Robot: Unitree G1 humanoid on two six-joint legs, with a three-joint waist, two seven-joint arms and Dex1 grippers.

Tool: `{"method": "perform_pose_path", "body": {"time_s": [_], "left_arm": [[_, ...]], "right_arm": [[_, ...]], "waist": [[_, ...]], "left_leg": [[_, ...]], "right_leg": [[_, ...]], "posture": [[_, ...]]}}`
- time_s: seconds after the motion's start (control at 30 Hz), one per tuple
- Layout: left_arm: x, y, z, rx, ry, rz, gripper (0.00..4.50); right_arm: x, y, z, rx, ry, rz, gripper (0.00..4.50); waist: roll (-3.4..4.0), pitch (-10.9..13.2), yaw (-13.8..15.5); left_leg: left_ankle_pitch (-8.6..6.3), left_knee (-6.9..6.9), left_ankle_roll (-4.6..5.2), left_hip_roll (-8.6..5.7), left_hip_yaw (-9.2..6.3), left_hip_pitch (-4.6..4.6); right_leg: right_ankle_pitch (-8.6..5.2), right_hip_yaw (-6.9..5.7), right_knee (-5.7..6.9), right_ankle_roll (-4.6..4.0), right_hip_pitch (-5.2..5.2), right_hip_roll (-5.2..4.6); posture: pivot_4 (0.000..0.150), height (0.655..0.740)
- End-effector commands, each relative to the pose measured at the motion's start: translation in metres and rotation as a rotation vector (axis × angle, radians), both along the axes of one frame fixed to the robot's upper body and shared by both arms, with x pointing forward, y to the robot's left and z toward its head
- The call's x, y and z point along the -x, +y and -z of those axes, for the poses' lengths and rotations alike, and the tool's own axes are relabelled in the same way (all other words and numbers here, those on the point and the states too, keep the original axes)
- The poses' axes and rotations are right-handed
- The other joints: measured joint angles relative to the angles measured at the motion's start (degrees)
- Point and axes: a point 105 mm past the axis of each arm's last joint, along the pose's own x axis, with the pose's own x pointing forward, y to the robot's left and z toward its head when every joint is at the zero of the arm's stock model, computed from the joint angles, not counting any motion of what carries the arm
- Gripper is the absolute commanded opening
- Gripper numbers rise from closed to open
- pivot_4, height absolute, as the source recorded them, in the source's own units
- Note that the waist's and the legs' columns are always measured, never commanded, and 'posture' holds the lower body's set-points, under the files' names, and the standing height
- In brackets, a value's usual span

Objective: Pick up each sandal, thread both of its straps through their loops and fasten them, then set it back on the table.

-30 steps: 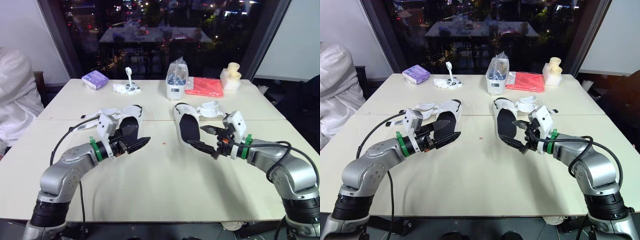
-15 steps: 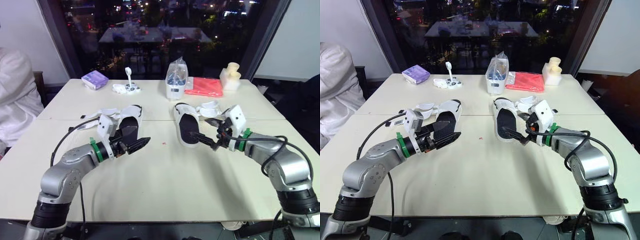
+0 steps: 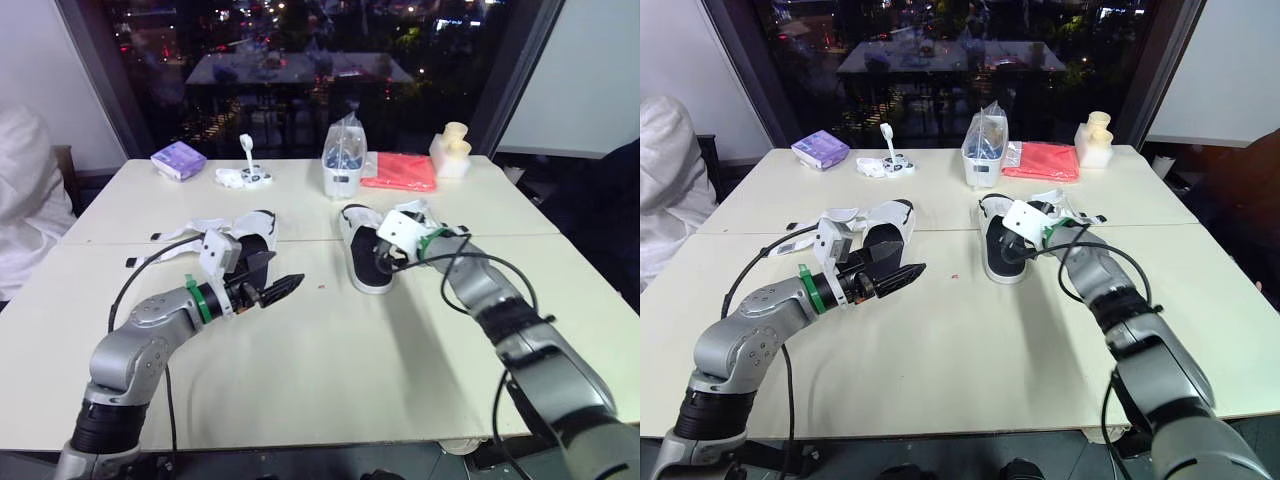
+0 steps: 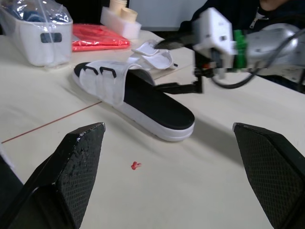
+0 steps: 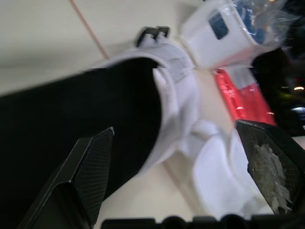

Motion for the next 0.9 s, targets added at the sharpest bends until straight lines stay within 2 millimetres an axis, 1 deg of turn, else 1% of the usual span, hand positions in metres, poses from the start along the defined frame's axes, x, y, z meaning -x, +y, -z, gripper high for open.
{"method": "perform_pose_path", "body": {"time_s": [0.03, 0.17, 0.4, 0.43, 0.5, 0.53, 0.57, 0.6, 0.67, 0.73, 0.9], "left_arm": [[0.003, 0.002, -0.011, 0.004, -0.055, -0.019, 4.47], [0.004, 0.002, -0.010, 0.007, -0.054, -0.027, 4.47], [0.006, 0.002, -0.011, 0.009, -0.056, -0.041, 4.47], [0.006, 0.003, -0.011, 0.008, -0.057, -0.046, 4.50], [0.007, 0.003, -0.011, 0.010, -0.057, -0.054, 4.50], [0.008, 0.003, -0.011, 0.011, -0.056, -0.058, 4.50], [0.008, 0.004, -0.011, 0.010, -0.056, -0.061, 4.50], [0.009, 0.004, -0.011, 0.009, -0.055, -0.063, 4.50], [0.009, 0.005, -0.011, 0.009, -0.055, -0.069, 4.50], [0.011, 0.005, -0.011, 0.010, -0.054, -0.076, 4.50], [0.011, 0.005, -0.011, 0.011, -0.053, -0.075, 4.50]], "right_arm": [[-0.012, 0.007, -0.017, 0.074, -0.119, 0.025, 4.40], [-0.018, 0.016, -0.021, 0.119, -0.182, 0.059, 4.40], [-0.020, 0.028, -0.020, 0.157, -0.222, 0.097, 4.40], [-0.020, 0.029, -0.019, 0.166, -0.226, 0.099, 4.15], [-0.020, 0.029, -0.017, 0.173, -0.223, 0.102, 3.42], [-0.020, 0.030, -0.016, 0.173, -0.221, 0.104, 2.93], [-0.020, 0.030, -0.016, 0.173, -0.220, 0.105, 2.59], [-0.020, 0.030, -0.016, 0.174, -0.221, 0.106, 1.94], [-0.020, 0.031, -0.017, 0.173, -0.224, 0.103, 0.87], [-0.020, 0.032, -0.017, 0.171, -0.228, 0.099, 0.06], [-0.020, 0.034, -0.023, 0.157, -0.245, 0.092, 0.06]], "waist": [[0.01, 0.0, 0.0], [0.04, 0.0, 0.0], [0.11, 0.1, -0.1], [0.13, 0.1, -0.1], [0.14, 0.1, -0.1], [0.14, 0.1, -0.2], [0.15, 0.1, -0.2], [0.15, 0.1, -0.2], [0.17, 0.1, -0.3], [0.21, 0.1, -0.5], [0.22, 0.1, -1.0]], "left_leg": [[0.02, -0.02, -0.03, 0.01, 0.00, 0.00], [0.06, -0.06, -0.11, 0.02, -0.01, 0.00], [0.07, -0.06, -0.14, 0.01, -0.03, 0.00], [0.08, -0.06, -0.14, 0.01, -0.03, 0.00], [0.08, -0.06, -0.14, 0.01, -0.03, 0.00], [0.08, -0.06, -0.14, 0.01, -0.03, 0.00], [0.08, -0.06, -0.14, 0.01, -0.03, 0.00], [0.08, -0.06, -0.14, 0.01, -0.03, 0.00], [0.08, -0.06, -0.14, 0.01, -0.04, 0.00], [0.08, -0.06, -0.15, 0.01, -0.04, 0.00], [0.08, -0.06, -0.15, 0.01, -0.05, -0.01]], "right_leg": [[0.00, 0.00, 0.01, 0.00, -0.01, 0.00], [0.00, 0.00, 0.02, 0.00, -0.02, 0.00], [0.00, 0.01, 0.04, -0.01, -0.02, 0.00], [0.00, 0.01, 0.04, -0.01, -0.02, 0.00], [0.00, 0.01, 0.05, -0.01, -0.02, 0.00], [0.00, 0.01, 0.06, 0.00, -0.02, 0.00], [0.00, 0.01, 0.06, 0.00, -0.02, 0.00], [0.00, 0.01, 0.06, 0.00, -0.02, 0.00], [0.00, 0.01, 0.07, 0.00, -0.02, 0.00], [0.01, 0.01, 0.07, 0.00, -0.02, 0.00], [0.01, 0.01, 0.07, 0.00, -0.02, 0.00]], "posture": [[0.150, 0.7400], [0.150, 0.7400], [0.150, 0.7400], [0.150, 0.7400], [0.150, 0.7400], [0.150, 0.7400], [0.150, 0.7400], [0.150, 0.7400], [0.150, 0.7400], [0.150, 0.7400], [0.150, 0.7400]]}}
